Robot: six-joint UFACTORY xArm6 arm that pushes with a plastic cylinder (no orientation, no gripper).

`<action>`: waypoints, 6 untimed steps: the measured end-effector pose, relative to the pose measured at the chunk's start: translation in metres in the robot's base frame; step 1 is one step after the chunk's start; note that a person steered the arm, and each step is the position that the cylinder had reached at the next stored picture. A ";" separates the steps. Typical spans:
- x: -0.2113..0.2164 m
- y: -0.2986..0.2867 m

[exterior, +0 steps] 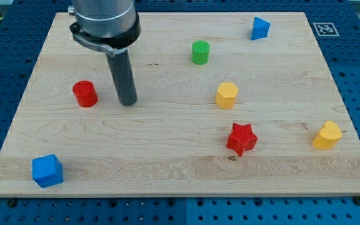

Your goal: Push the red circle towards the blue cube

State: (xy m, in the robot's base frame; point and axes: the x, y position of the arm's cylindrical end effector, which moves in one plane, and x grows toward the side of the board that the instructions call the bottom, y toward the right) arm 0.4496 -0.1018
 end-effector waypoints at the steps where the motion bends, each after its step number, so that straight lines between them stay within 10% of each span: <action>1: -0.040 -0.027; 6: -0.002 -0.075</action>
State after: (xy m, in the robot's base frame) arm 0.4473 -0.1772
